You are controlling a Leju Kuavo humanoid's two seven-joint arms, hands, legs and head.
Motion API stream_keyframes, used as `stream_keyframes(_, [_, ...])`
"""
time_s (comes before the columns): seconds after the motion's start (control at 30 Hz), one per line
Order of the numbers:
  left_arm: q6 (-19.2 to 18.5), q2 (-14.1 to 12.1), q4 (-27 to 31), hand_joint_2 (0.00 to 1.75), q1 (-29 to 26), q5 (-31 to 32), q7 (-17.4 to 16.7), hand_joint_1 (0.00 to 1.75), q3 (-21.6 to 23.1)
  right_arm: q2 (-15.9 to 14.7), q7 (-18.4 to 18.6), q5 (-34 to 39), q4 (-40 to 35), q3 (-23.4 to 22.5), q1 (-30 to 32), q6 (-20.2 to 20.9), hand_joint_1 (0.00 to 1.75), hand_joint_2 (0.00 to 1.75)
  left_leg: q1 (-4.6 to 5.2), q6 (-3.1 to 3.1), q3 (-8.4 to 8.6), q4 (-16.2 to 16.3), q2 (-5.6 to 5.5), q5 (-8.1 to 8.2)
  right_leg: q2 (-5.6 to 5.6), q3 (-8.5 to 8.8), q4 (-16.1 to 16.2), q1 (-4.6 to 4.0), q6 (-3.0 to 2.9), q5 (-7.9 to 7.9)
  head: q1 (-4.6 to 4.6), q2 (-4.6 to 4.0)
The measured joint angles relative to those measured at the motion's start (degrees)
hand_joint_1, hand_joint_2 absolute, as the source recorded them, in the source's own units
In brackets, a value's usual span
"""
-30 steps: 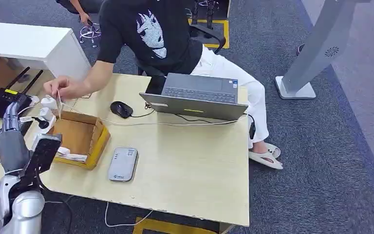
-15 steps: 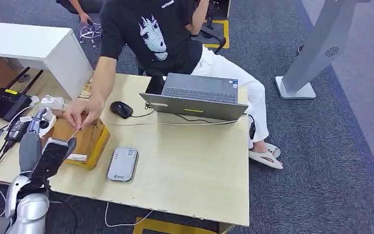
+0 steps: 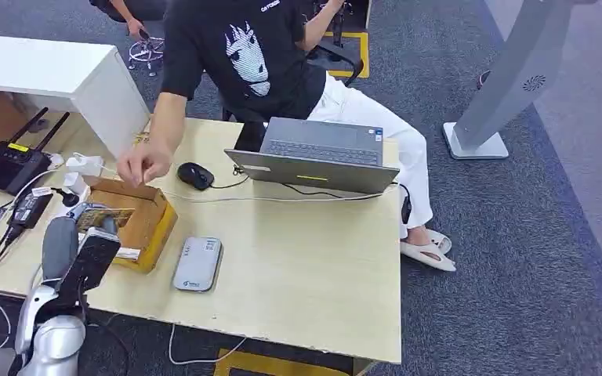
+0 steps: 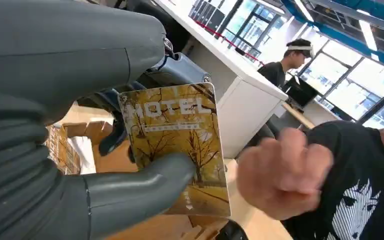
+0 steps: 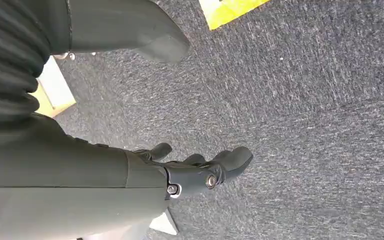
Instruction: Pass the card to the sensor for recognition and then transmit it.
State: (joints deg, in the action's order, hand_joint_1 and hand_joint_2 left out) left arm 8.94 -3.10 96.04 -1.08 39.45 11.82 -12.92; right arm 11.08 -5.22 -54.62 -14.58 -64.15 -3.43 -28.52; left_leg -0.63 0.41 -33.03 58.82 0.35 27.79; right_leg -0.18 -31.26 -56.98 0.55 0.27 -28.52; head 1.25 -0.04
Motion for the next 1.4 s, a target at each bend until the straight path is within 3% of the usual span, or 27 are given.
stream_keyframes(0.2, [-0.3, 0.0, 0.0, 1.75, -0.5, 1.6, 0.0, 1.75, 0.3, 0.0, 0.3, -0.3, 0.0, 0.0, 0.0, 0.0, 0.00, 1.75, 0.00, 0.00, 0.01, 0.0, 0.00, 0.00, 0.00, 0.00, 0.0, 0.00, 0.00, 0.00, 0.00, 0.00])
stream_keyframes(0.67, [3.3, -0.9, -2.2, 1.75, -1.8, 24.1, -5.7, 1.75, 9.2, 0.0, 0.8, -1.8, 0.1, 0.0, -0.1, 0.8, 0.00, 1.75, 0.00, 0.00, 0.01, 0.0, -0.01, 0.00, -0.01, 0.00, 0.0, 0.00, 0.00, 0.00, 0.00, 0.00])
stream_keyframes(1.0, [6.3, -1.0, -8.0, 1.75, -0.4, 33.8, -8.8, 1.75, 15.2, 0.0, 1.2, -2.7, 0.3, 0.0, -0.2, 0.8, 0.00, 1.75, 0.00, 0.00, 0.00, 0.0, -0.02, 0.00, -0.02, 0.00, 0.0, 0.00, 0.00, 0.00, 0.00, 0.00])
stream_keyframes(1.2, [7.7, -0.9, -13.7, 1.75, 1.0, 36.1, -10.6, 1.75, 18.8, 0.1, 1.4, -3.5, 0.5, 0.0, -0.2, 1.0, 0.00, 1.75, 0.00, 0.00, 0.01, 0.0, 0.00, 0.00, 0.00, -0.01, 0.0, 0.00, 0.00, 0.00, 0.00, 0.00])
stream_keyframes(1.4, [9.3, -0.6, -18.9, 1.75, 1.3, 36.3, -11.6, 1.75, 19.3, 0.2, 1.6, -4.2, 0.5, 0.0, -0.2, 1.1, 0.00, 1.75, 0.01, 0.00, 0.01, 0.0, 0.00, 0.00, 0.00, -0.01, 0.0, 0.00, 0.00, 0.00, 0.00, 0.00])
